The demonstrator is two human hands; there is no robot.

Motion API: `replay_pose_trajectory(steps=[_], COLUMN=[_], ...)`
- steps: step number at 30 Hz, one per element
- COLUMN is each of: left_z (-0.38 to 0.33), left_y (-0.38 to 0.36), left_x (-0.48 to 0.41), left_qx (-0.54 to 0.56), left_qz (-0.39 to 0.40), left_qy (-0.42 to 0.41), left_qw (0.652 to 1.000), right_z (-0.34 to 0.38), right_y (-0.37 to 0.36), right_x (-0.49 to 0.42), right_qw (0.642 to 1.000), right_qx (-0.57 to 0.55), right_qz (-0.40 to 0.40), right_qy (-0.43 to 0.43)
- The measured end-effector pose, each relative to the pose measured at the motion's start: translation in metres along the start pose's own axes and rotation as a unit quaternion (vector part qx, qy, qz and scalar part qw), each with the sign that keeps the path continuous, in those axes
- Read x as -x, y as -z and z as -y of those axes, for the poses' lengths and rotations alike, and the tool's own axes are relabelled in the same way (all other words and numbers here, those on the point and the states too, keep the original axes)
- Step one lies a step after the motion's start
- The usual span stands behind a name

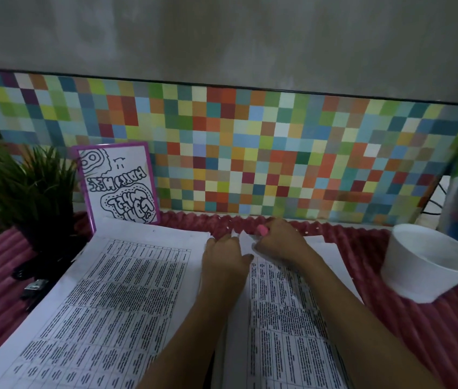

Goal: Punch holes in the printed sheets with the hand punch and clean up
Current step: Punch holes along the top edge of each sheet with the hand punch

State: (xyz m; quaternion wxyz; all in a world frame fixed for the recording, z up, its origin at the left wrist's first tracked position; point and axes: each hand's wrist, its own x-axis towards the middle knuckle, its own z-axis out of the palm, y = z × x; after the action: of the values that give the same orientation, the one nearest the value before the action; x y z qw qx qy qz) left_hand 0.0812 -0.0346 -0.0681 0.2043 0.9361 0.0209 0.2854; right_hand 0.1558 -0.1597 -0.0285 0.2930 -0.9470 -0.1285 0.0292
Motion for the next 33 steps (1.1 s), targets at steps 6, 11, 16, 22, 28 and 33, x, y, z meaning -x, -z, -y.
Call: replay_pose_trajectory(steps=[6,11,16,22,28,33], left_z=[-0.002,0.003,0.002,0.007,0.004,0.003], left_y=[0.003,0.002,-0.004,0.006,0.007,0.008], left_x=[-0.007,-0.008,-0.009,-0.020,-0.022,-0.019], left_qx=[0.246,0.250,0.187,0.276,0.370,0.415], left_qz=[-0.009,0.048,0.061,0.052,0.034,0.026], left_qy=[0.147,0.165,0.135,0.145,0.153,0.156], left_qw=[0.958,0.953,0.971,0.949,0.916,0.896], right_z=[-0.002,-0.004,-0.002,0.001,0.018,0.031], right_y=[0.001,0.003,0.004,0.014,0.033,0.037], right_x=[0.004,0.001,0.003,0.002,-0.004,-0.011], right_qw=[0.999,0.998,0.999,0.995,0.995,0.996], right_qx=[-0.023,-0.058,-0.054,-0.092,-0.053,-0.008], right_qz=[-0.031,-0.021,-0.001,-0.015,-0.085,-0.093], right_qy=[0.005,0.032,-0.005,0.022,0.026,0.009])
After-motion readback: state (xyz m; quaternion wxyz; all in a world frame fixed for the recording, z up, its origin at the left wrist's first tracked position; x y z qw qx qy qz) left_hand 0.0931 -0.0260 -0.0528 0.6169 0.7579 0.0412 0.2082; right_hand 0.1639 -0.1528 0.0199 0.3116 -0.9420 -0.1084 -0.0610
